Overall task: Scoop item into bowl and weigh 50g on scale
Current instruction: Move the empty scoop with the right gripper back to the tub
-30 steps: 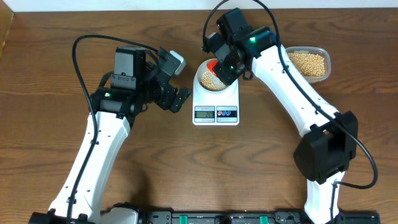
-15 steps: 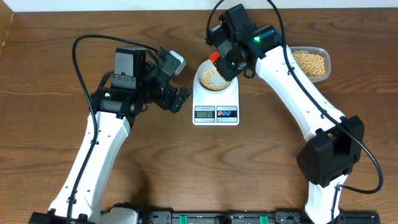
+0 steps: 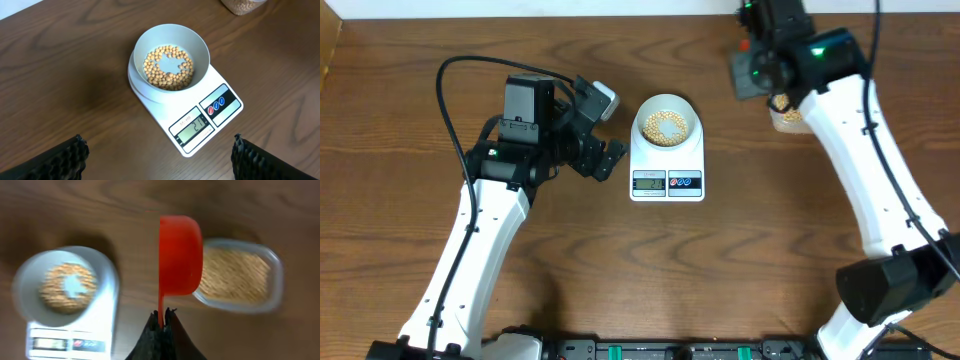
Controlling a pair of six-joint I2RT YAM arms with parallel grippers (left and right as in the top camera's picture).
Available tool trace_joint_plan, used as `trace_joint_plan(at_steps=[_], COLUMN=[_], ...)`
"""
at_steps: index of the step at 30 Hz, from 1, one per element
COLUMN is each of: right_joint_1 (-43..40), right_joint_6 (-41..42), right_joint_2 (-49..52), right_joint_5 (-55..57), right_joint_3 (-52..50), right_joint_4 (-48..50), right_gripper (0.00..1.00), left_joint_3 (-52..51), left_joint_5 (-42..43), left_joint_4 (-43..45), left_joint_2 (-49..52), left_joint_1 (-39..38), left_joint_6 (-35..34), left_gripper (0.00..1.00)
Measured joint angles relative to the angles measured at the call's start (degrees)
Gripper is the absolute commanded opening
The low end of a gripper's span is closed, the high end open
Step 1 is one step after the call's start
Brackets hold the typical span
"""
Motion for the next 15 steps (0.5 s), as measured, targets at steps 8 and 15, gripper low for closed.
trace_joint_plan(at_steps=[8,15], right_joint_1=[-7.3,-12.1], right_joint_6=[2.6,2.8], right_joint_2=[0.2,0.2], right_joint_5=[3.4,3.8], right_joint_3=[0.0,-1.5], right_joint_4=[-5.0,-4.9], right_gripper=[0.02,0.02], left_joint_3=[0.0,0.0], left_joint_5=[0.0,0.0], left_joint_4=[0.0,0.0], left_joint_2=[0.0,0.0], left_joint_1=[0.0,0.0], left_joint_6=[0.0,0.0], left_gripper=[0.94,0.94])
